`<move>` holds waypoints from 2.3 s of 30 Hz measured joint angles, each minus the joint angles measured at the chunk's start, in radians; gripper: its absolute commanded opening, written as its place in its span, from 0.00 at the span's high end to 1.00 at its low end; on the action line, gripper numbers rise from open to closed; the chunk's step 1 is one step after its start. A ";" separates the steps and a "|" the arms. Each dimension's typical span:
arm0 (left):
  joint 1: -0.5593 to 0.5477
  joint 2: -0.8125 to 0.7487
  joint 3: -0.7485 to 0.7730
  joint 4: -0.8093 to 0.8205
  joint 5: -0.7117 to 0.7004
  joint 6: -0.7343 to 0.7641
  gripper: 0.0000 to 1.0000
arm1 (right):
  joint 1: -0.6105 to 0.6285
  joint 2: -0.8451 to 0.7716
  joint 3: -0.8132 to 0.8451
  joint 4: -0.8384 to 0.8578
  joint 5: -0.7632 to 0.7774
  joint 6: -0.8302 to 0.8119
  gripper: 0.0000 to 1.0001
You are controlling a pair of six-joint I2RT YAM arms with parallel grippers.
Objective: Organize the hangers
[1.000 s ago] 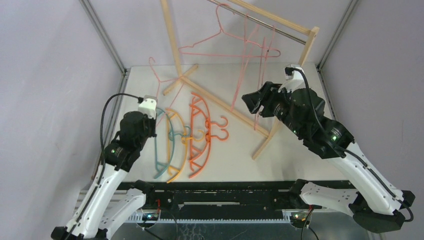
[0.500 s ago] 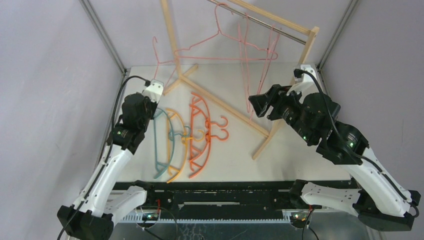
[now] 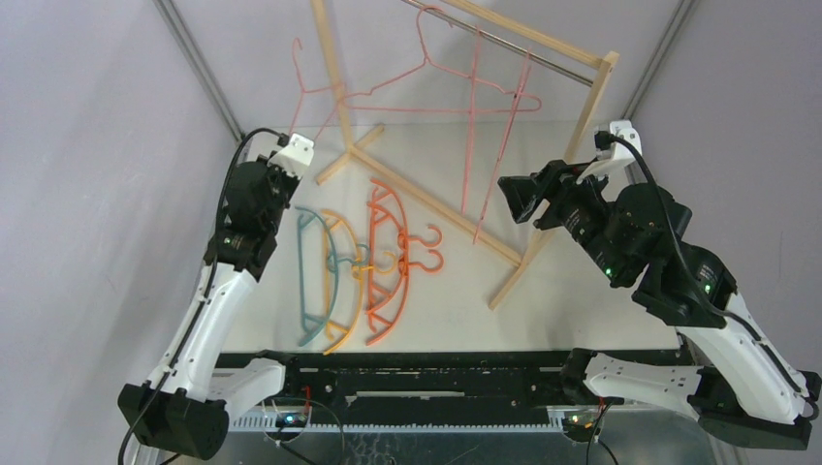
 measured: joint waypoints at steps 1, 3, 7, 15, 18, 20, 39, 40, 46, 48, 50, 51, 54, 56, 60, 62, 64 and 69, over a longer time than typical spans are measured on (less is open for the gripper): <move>0.001 0.009 0.009 0.011 0.006 0.012 1.00 | 0.000 0.000 0.000 0.000 0.005 -0.002 0.33; 0.003 0.026 0.022 0.035 0.016 0.029 1.00 | 0.000 0.000 0.000 0.000 0.013 -0.005 0.33; 0.008 0.051 0.048 0.074 0.068 0.056 1.00 | 0.001 0.000 0.000 0.003 0.031 -0.018 0.31; 0.009 0.068 0.131 0.111 0.249 0.094 1.00 | -0.009 0.006 0.000 0.023 0.051 -0.042 0.29; 0.009 0.067 0.158 0.119 0.327 0.095 1.00 | -0.023 0.008 -0.002 0.027 0.050 -0.043 0.29; 0.009 0.064 0.161 0.137 0.370 0.090 1.00 | -0.036 0.010 -0.003 0.031 0.043 -0.043 0.29; 0.009 0.061 0.151 0.289 0.472 -0.003 1.00 | -0.135 0.021 -0.033 0.037 -0.061 -0.031 0.29; 0.009 0.067 0.146 0.296 0.475 -0.011 1.00 | -0.139 0.021 -0.034 0.037 -0.063 -0.031 0.29; 0.008 0.099 0.097 0.341 0.487 -0.062 1.00 | -0.169 0.011 -0.035 0.035 -0.082 -0.031 0.29; 0.006 0.110 0.086 0.351 0.489 -0.077 1.00 | -0.179 0.006 -0.035 0.030 -0.086 -0.030 0.30; 0.005 0.119 0.084 0.356 0.491 -0.087 1.00 | -0.188 0.004 -0.035 0.029 -0.092 -0.027 0.30; 0.004 0.125 0.084 0.362 0.491 -0.094 1.00 | -0.192 0.003 -0.035 0.029 -0.097 -0.024 0.30; 0.001 0.138 0.084 0.385 0.495 -0.112 1.00 | -0.200 0.002 -0.036 0.028 -0.106 -0.019 0.30; -0.002 0.147 0.084 0.402 0.498 -0.122 1.00 | -0.204 0.002 -0.036 0.024 -0.111 -0.016 0.30; -0.011 0.168 0.084 0.420 0.505 -0.139 1.00 | -0.209 0.002 -0.037 0.021 -0.116 -0.016 0.30; -0.021 0.177 0.084 0.424 0.512 -0.143 1.00 | -0.211 0.001 -0.039 0.021 -0.119 -0.016 0.31; -0.031 0.186 0.084 0.428 0.518 -0.147 1.00 | -0.214 -0.001 -0.042 0.021 -0.122 -0.015 0.30; -0.042 0.207 0.089 0.424 0.550 -0.148 1.00 | -0.221 -0.005 -0.048 0.019 -0.129 -0.013 0.30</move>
